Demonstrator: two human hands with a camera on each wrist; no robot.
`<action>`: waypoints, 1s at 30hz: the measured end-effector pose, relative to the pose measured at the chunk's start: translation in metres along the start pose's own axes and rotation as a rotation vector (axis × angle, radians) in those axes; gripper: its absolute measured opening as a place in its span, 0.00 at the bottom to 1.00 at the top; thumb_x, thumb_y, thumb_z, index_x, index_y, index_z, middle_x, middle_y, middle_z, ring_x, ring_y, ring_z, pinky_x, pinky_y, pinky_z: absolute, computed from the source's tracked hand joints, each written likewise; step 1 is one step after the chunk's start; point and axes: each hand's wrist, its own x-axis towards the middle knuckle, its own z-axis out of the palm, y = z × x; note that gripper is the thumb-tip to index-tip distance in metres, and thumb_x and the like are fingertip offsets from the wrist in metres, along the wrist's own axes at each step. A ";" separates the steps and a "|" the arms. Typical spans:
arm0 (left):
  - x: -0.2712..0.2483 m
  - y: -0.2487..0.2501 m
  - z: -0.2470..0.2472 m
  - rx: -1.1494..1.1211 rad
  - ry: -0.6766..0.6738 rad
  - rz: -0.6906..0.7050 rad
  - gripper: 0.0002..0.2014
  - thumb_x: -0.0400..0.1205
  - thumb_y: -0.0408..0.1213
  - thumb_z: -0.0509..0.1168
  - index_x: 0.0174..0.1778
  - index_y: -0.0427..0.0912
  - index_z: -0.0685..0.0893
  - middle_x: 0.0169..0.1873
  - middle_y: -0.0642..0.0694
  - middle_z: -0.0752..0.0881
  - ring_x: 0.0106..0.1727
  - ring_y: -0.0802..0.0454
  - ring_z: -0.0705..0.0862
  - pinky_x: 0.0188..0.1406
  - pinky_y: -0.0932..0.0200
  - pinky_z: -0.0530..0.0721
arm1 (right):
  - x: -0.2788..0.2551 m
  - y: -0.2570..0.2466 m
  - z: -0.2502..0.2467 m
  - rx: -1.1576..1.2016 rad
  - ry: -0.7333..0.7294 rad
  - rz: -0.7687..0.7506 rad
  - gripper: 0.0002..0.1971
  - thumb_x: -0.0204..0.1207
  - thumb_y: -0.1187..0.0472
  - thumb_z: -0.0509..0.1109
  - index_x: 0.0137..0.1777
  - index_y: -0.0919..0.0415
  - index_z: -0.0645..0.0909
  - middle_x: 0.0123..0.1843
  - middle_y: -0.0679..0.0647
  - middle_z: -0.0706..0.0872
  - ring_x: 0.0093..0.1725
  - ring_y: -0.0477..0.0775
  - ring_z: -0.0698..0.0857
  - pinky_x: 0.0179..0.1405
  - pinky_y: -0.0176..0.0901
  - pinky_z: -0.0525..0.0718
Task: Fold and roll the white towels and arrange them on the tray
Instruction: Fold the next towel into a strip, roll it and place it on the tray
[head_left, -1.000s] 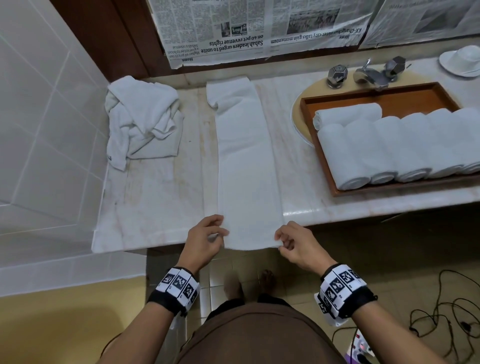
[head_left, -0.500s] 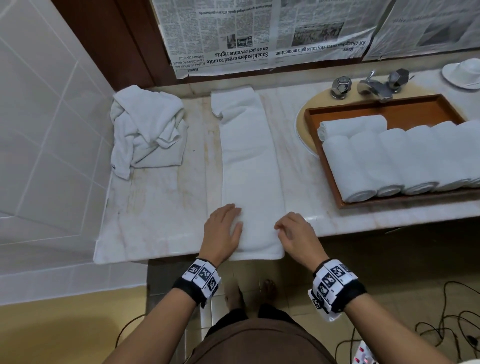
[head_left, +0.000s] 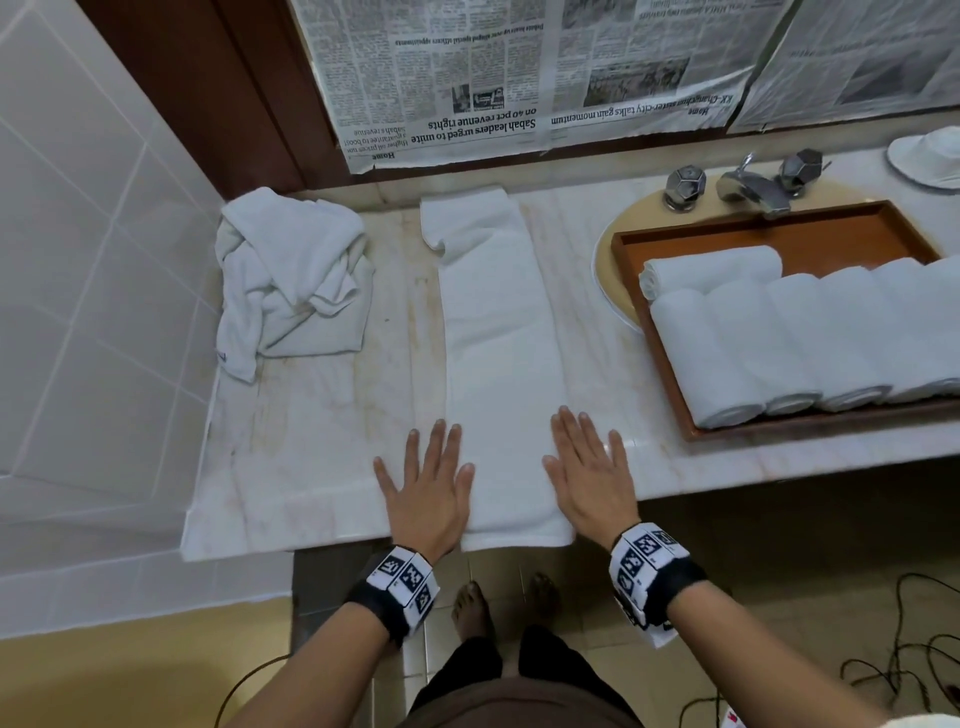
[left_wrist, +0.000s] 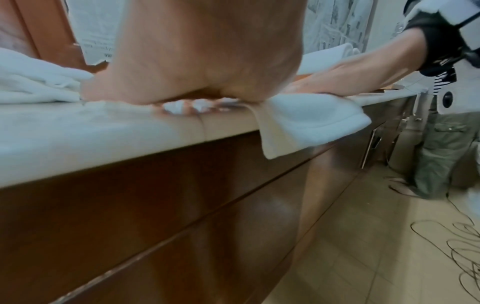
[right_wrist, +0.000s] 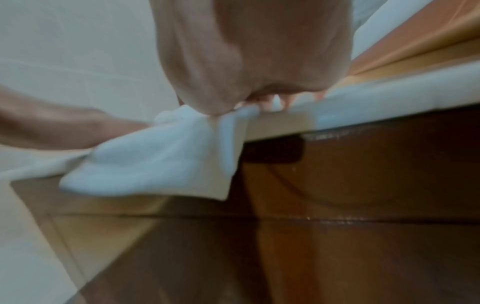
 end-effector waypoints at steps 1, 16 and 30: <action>0.001 0.001 -0.001 -0.015 0.005 -0.004 0.29 0.89 0.59 0.33 0.87 0.62 0.36 0.84 0.65 0.33 0.86 0.53 0.32 0.79 0.27 0.29 | 0.001 -0.002 -0.004 0.018 0.009 0.029 0.33 0.83 0.43 0.30 0.87 0.55 0.38 0.87 0.47 0.35 0.87 0.49 0.36 0.84 0.57 0.35; 0.041 0.033 -0.001 -0.013 0.010 0.020 0.29 0.89 0.59 0.34 0.86 0.63 0.35 0.84 0.64 0.32 0.85 0.52 0.29 0.77 0.29 0.24 | 0.055 -0.015 -0.011 -0.010 -0.028 -0.139 0.35 0.81 0.40 0.26 0.86 0.55 0.37 0.86 0.45 0.35 0.86 0.45 0.37 0.83 0.55 0.33; 0.022 0.005 -0.026 -0.360 0.081 0.386 0.23 0.82 0.55 0.62 0.73 0.53 0.78 0.73 0.56 0.73 0.72 0.58 0.70 0.73 0.53 0.74 | 0.020 0.011 -0.051 0.278 0.054 -0.350 0.19 0.78 0.42 0.66 0.63 0.51 0.79 0.62 0.46 0.78 0.58 0.47 0.78 0.57 0.41 0.80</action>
